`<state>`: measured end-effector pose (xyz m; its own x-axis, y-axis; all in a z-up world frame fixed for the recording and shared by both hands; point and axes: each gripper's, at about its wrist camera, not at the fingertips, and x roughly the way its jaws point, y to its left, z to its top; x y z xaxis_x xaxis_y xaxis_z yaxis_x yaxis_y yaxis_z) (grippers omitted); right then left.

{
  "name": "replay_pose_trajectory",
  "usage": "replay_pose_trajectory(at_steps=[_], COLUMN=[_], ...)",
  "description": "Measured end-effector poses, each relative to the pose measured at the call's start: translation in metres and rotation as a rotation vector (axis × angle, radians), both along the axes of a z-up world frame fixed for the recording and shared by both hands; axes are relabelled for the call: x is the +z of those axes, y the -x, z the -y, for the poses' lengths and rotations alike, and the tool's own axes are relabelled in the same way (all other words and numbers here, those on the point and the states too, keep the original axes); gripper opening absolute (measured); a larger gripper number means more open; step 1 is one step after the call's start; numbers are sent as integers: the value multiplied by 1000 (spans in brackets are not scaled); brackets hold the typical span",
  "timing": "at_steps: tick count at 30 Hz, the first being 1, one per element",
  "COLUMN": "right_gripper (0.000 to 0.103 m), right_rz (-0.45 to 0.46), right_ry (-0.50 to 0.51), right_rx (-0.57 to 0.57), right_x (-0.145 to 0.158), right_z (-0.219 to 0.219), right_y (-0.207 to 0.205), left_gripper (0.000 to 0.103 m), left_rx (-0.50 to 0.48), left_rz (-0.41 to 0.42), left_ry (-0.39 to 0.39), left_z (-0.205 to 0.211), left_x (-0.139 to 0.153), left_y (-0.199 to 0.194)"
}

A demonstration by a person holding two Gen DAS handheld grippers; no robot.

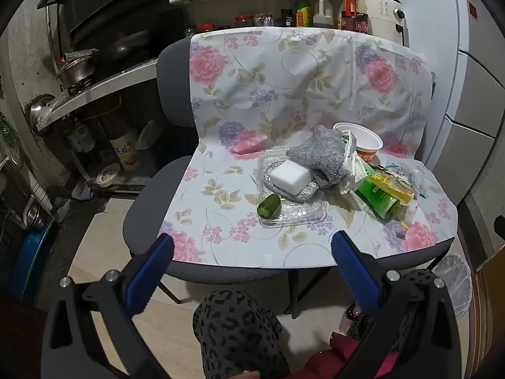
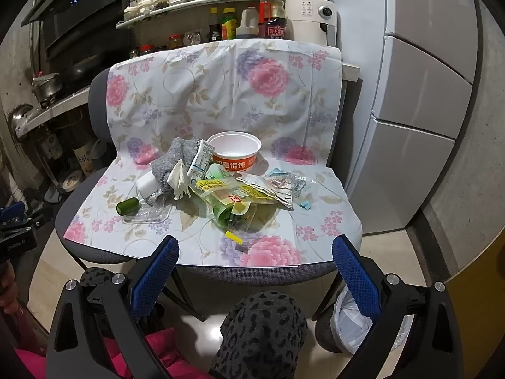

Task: Collect trash

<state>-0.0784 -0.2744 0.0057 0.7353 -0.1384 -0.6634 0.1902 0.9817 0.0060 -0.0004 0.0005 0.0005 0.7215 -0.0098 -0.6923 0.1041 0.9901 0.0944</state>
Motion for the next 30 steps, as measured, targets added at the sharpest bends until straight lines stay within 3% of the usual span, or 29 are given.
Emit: replay_pose_trajectory(at_steps=[30], right_gripper=[97], right_rz=[-13], right_ry=[-5], right_rx=[0], right_x=[-2], right_z=[0], right_y=[-3], left_gripper=[97], left_rx=[3], left_rz=[-3], left_ry=[-3], left_z=[-6], left_x=[1], left_y=[1])
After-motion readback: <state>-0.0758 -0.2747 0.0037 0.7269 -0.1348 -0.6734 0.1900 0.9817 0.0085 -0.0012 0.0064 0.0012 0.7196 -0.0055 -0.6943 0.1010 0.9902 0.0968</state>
